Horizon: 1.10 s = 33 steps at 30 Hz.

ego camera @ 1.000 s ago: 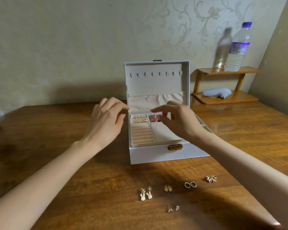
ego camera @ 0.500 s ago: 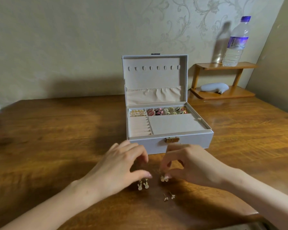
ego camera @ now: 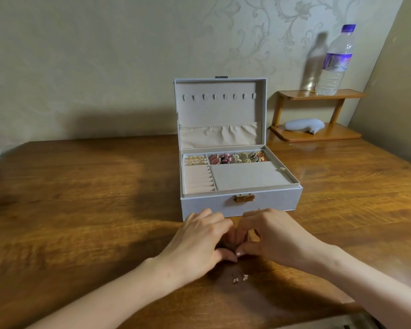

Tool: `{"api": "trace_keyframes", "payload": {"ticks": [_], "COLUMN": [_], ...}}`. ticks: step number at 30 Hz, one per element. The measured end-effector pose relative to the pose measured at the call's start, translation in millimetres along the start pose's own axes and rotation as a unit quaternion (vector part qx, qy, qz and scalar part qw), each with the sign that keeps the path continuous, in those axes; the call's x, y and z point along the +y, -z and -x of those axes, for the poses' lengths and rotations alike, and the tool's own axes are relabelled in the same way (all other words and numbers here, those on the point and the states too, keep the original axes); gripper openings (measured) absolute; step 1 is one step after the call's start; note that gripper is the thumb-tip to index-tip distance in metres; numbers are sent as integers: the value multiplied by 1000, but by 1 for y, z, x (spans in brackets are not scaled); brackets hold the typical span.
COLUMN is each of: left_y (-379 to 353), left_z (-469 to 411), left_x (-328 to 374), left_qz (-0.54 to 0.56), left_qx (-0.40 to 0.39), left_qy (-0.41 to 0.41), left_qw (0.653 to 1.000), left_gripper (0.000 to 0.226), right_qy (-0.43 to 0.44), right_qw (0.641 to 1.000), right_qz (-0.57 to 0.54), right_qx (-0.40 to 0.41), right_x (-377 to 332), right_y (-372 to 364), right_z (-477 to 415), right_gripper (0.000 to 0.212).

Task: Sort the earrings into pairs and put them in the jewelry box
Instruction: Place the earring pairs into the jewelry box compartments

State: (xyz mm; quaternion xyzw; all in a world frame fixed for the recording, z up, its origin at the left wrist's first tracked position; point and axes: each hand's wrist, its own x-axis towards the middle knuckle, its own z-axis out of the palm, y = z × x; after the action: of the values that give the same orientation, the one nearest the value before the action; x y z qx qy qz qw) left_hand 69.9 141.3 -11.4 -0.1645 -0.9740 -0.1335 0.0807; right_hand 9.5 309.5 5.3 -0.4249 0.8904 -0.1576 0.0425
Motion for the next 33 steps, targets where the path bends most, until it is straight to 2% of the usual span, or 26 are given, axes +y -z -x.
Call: {"api": "trace_keyframes", "payload": {"ticks": [4, 7, 13, 16, 23, 26, 33], "left_y": [-3, -3, 12, 31, 69, 73, 58], "left_z": [-1, -1, 2, -1, -29, -48, -77], "left_x": [0, 1, 3, -2, -38, -58, -90], "left_qz": [9, 12, 31, 51, 143, 128, 45], "left_qx": [-11, -9, 48, 83, 140, 156, 175], "left_qy": [-1, 2, -2, -7, 70, 106, 131], "left_qw": [1000, 1000, 998, 995, 977, 974, 975], "left_gripper": [27, 26, 18, 10, 16, 18, 9], "right_qy": [-13, -16, -7, 2, 15, -8, -46], "right_qw": [999, 997, 992, 988, 974, 969, 968], "right_qz": [-30, -74, -122, -146, -171, -181, -189], "right_qx": [3, 10, 24, 55, 148, 166, 160], "right_x": [2, 2, 0, -4, -7, 1, 18], "right_y": [3, 2, 6, 19, 51, 56, 40], "right_z": [2, 2, -2, -7, -50, -82, -138], "right_gripper": [10, 16, 13, 25, 23, 12, 13]}}
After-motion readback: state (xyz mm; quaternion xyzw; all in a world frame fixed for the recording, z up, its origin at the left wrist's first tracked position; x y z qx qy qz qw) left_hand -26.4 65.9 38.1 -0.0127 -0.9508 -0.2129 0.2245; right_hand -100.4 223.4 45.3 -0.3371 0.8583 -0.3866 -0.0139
